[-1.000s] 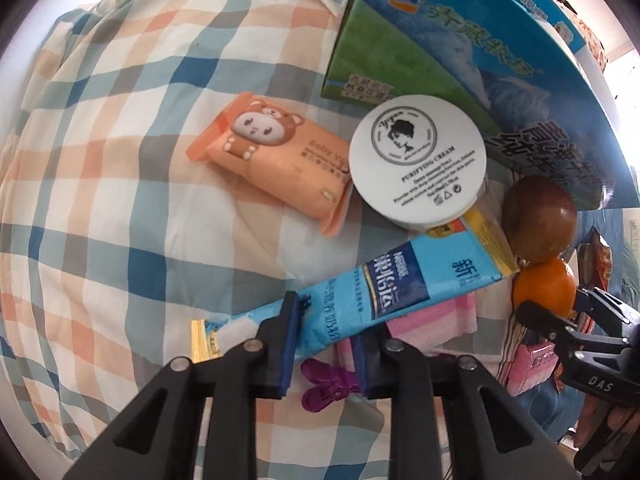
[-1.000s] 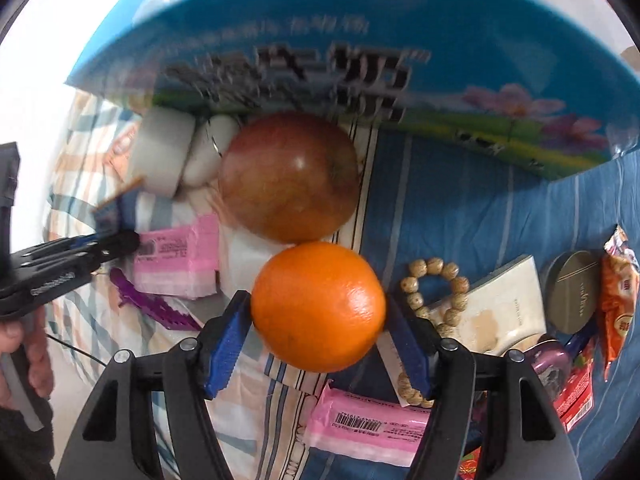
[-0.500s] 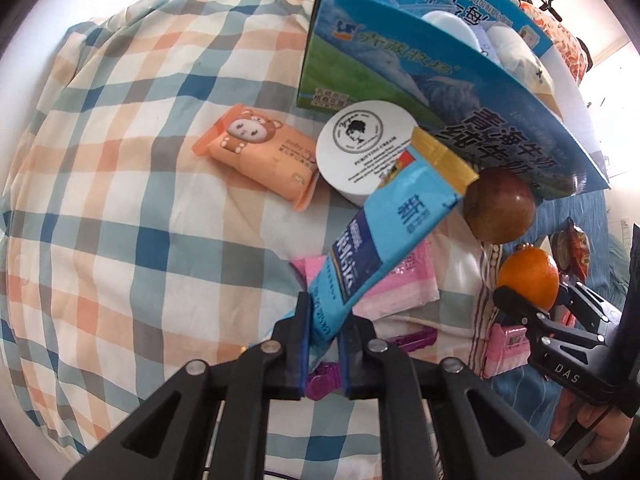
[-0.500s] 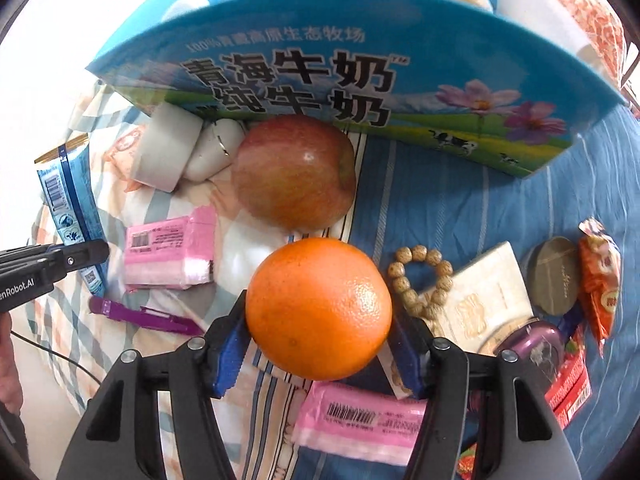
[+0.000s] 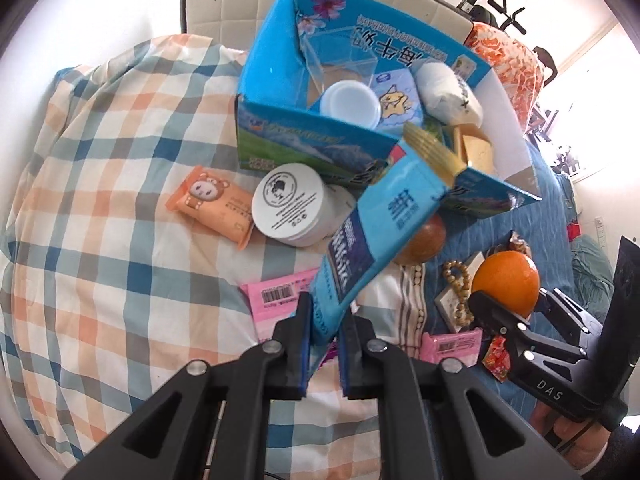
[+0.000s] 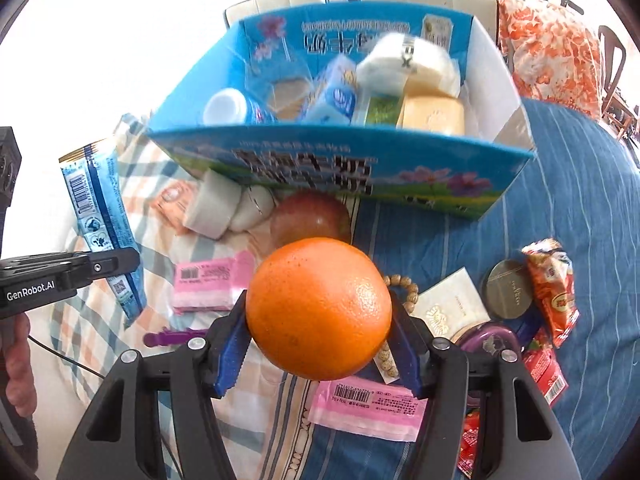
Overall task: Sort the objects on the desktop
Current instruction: 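Grasp the blue toothpaste tube with the left tool while the right tool grasps the orange, then lower the toothpaste tube and orange into the blue milk box, open both tools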
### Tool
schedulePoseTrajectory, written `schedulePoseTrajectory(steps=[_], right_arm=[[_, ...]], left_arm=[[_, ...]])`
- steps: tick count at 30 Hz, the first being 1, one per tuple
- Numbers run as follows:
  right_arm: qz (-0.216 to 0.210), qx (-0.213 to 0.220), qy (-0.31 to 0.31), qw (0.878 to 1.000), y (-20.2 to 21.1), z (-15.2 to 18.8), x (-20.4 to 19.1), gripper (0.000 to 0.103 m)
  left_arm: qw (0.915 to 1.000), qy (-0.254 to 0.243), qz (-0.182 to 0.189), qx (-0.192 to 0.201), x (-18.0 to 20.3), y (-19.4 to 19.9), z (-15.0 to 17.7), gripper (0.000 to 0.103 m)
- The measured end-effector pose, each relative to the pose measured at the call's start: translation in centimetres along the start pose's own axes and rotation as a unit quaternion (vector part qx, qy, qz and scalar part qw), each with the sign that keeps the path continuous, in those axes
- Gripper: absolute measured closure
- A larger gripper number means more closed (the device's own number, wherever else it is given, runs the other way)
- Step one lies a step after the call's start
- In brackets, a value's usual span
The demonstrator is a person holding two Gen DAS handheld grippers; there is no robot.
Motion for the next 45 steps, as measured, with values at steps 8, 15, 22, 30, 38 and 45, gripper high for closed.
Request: schedulePoseTrajectory(steps=[8,15,22,30,38,45], right_arm=[[-0.011,0.047,0.000,0.999,2.9,-3.6,-0.3,0.039],[-0.005,0.075,0.002,0.997,4.7,-7.9,1.0,0.039],[-0.009,0.076,0.034,0.996,4.0,-11.3,1.5,0.039],[-0.007,0.059,0.050,0.997,1.5,-13.7,2.2,0.039],[0.006,0.024,0.053,0.998,-2.4,-14.3,3.0,0.039],[0.017,-0.008,0.064,0.998,-4.6,-13.9,3.6,0.039]], left_arm=[[0.9979,-0.007,0.043,0.048,5.4,3.5,-5.9,0.093],[0.9944,-0.013,0.066,0.081,8.9,4.7,-11.4,0.093],[0.9924,-0.011,0.084,0.089,11.3,3.4,-16.6,0.093],[0.9944,-0.007,0.072,0.078,11.9,-0.5,-19.7,0.093],[0.9971,-0.013,0.052,0.054,12.2,-4.8,-20.5,0.093],[0.9983,-0.016,0.038,0.040,11.9,-7.6,-20.4,0.093]])
Point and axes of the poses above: each gripper's, at about its wrist camera, not at the fingertips, and y roughly against the way its jaws point, x to its right, z to its underside, the point moved 8 cm from there along -y, roughly the way its jaws point
